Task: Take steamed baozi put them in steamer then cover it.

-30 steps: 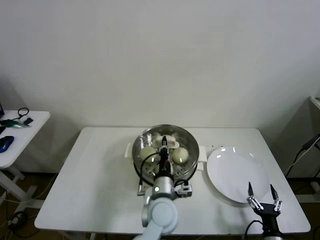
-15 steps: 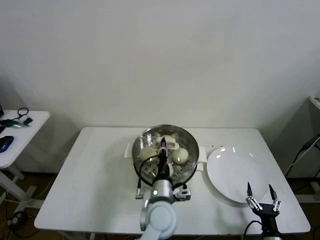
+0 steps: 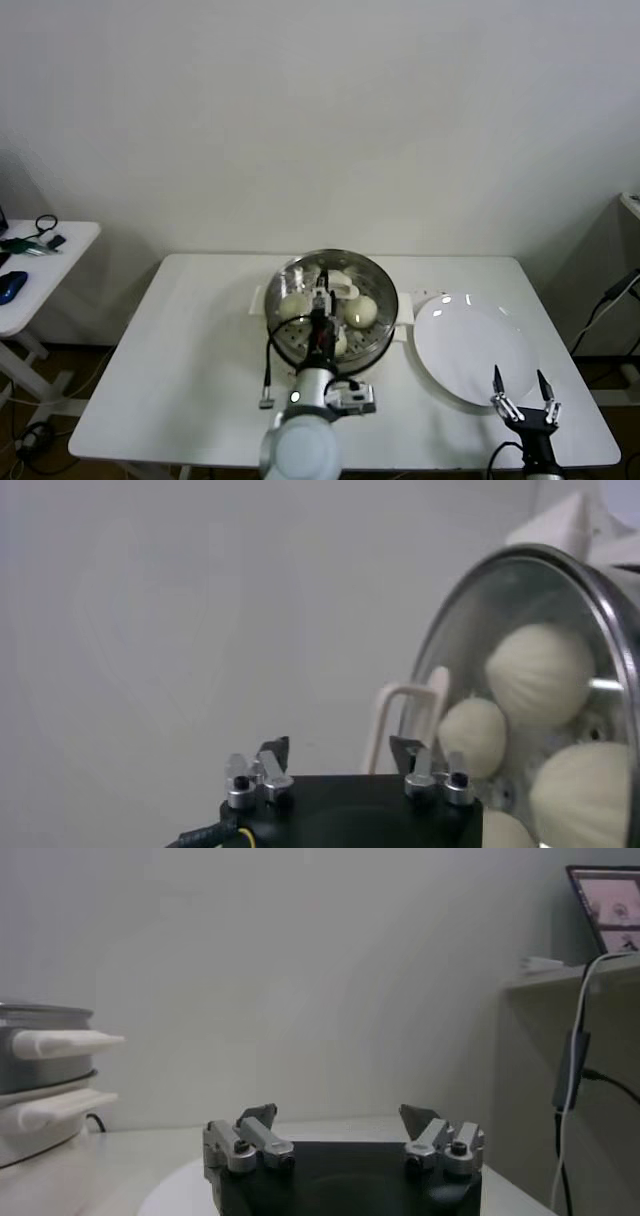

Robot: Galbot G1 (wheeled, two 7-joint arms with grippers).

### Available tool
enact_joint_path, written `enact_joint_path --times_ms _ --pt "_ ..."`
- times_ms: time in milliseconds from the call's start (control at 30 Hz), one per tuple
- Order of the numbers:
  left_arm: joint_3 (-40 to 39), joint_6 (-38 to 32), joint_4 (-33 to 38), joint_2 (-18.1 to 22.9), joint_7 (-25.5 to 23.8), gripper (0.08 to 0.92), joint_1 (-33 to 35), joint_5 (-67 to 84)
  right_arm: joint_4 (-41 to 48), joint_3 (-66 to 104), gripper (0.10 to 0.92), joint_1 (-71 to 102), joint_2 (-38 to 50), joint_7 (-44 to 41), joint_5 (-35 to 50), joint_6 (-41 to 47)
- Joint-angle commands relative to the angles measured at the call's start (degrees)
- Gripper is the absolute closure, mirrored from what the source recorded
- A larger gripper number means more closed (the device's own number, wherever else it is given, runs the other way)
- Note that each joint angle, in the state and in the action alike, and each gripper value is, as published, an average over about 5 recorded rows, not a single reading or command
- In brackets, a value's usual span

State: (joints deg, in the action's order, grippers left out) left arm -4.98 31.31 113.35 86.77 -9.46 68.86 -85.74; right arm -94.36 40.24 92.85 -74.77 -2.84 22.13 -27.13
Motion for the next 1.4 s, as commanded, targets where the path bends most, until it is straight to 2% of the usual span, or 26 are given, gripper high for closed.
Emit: enact_joint_path --times_ms 33,200,367,500,600,967,1400 --pt "11.5 -11.8 12.8 -8.6 12.8 0.311 9.2 33.8 -1.1 -0.5 0.203 0.4 0.4 2.0 1.4 1.4" --pt "25.1 -21.6 14.2 -9.6 17.2 0.194 16.7 54.9 -1.3 -0.7 0.203 0.0 0.2 2.1 1.0 1.7" --pt "42.7 -29.3 11.2 -9.9 16.4 0.178 21.3 78.7 -1.6 -1.3 0.203 0.3 0.1 1.6 -0.2 2.8" --pt "50.0 -33.5 6.7 -13.5 15.6 0.177 25.3 97.4 -1.0 -2.0 0.203 0.8 0.5 1.6 -1.9 3.5" --pt "50.3 -35.0 3.3 -14.8 15.0 0.177 26.9 102.5 -0.2 -2.4 0.203 0.9 0.8 1.6 -2.7 3.5" --pt "41.4 -44.8 -8.9 -12.0 13.3 0.177 25.6 95.6 -0.6 -3.1 0.203 0.5 0.8 0.7 -2.6 4.8" --pt "39.8 -48.6 -10.1 -11.1 11.8 0.177 25.1 95.1 -0.6 -3.0 0.203 0.5 0.9 0.6 -2.5 4.8"
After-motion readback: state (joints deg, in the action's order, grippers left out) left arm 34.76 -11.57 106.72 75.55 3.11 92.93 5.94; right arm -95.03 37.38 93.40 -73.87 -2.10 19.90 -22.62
